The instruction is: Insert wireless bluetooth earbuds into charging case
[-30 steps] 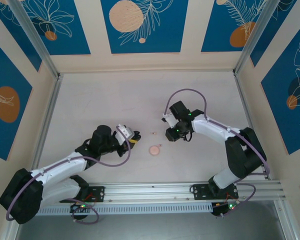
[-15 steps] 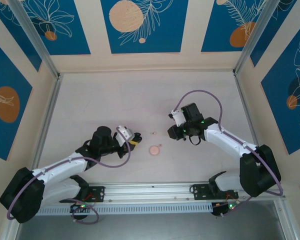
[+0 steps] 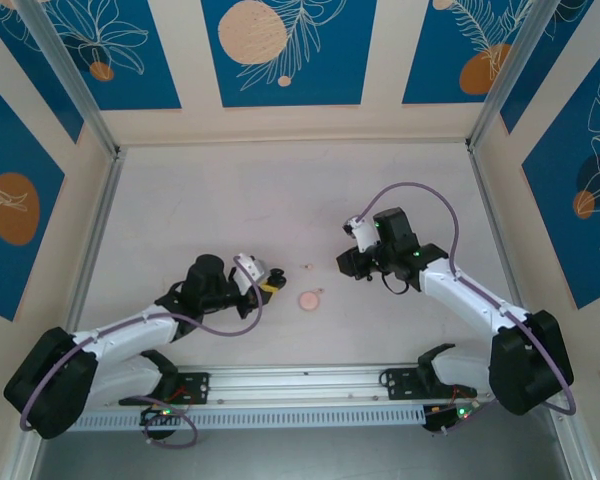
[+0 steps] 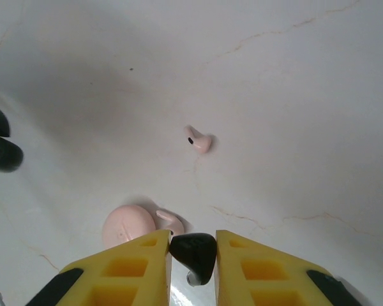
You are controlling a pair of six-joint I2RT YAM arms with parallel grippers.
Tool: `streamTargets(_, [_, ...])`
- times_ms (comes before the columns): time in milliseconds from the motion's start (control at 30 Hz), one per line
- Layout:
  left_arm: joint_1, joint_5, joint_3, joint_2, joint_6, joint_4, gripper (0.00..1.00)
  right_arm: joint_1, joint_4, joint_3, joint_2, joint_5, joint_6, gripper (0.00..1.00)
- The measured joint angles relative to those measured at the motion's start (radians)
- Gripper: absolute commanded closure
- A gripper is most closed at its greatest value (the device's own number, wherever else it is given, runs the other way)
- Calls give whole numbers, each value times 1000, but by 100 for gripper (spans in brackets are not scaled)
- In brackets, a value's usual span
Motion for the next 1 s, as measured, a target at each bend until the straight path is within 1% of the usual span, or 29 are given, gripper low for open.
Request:
streamTargets(200, [0, 29, -2, 16, 0, 35, 88, -5, 43, -20, -42, -43, 13, 78])
streamTargets(600, [0, 83, -7, 17, 0, 108, 88, 9, 182, -24, -88, -189, 16, 79])
streamTargets(1000, [0, 122, -15, 57, -12, 189, 88, 168, 327, -37, -91, -272, -17, 78])
